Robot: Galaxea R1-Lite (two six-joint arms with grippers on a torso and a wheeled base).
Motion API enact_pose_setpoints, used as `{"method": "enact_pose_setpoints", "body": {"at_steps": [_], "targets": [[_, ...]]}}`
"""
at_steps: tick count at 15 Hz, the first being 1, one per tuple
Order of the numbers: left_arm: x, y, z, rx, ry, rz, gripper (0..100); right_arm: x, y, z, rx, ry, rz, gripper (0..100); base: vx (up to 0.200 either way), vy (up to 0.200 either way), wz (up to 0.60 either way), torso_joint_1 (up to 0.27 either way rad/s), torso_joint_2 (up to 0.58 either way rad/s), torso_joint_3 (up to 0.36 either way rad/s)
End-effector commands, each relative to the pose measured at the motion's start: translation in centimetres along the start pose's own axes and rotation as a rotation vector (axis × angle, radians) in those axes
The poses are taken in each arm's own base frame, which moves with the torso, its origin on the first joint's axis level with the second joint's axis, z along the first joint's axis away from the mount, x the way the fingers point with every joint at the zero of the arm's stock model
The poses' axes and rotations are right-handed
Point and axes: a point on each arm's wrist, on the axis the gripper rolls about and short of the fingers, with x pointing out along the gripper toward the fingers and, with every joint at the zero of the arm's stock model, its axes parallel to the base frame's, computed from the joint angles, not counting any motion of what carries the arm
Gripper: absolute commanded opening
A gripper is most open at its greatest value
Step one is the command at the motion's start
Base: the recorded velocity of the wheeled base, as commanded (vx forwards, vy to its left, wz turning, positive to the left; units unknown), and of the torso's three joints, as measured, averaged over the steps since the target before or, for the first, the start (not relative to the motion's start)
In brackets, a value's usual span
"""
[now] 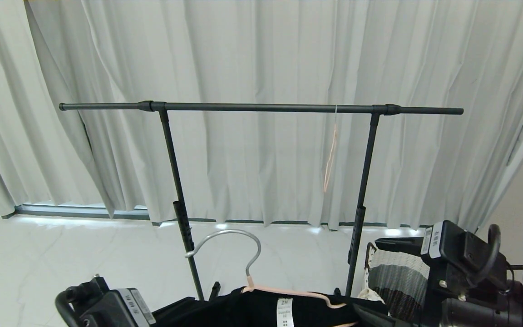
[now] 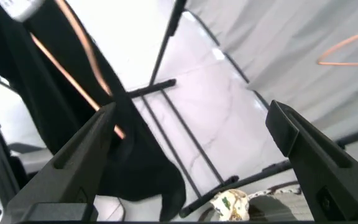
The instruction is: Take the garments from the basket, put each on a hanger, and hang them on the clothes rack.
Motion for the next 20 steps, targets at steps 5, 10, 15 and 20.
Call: {"method": "enact_pose_setpoints", "body": {"at_steps": [5, 10, 15, 20], "targets": [[-1.6, -0.2, -1.0, 0.063, -0.049, -0.059, 0, 3.2, 1.9, 0.7, -0.069, 0.056, 0.138, 100, 0.0, 0.0, 0.0, 0.0, 0.0, 0.0], [-1.8, -0.2, -1.0, 0.117, -0.072, -0.089, 0, 4.7, 3.5, 0.4, -0.139, 0.075, 0.257, 100, 0.0, 0.0, 0.0, 0.0, 0.0, 0.0], [-1.9, 0.3, -2.9, 0.106, -0.001, -0.033, 0, 3.4, 0.5, 0.2, -0.092, 0.064, 0.135, 100, 0.0, 0.0, 0.0, 0.0, 0.0, 0.0], [-1.3, 0.6, -2.5, 0.094, 0.021, -0.007, 0, 2.4, 1.6, 1.3, -0.11, 0.047, 0.208, 100, 0.0, 0.0, 0.0, 0.0, 0.0, 0.0]]}}
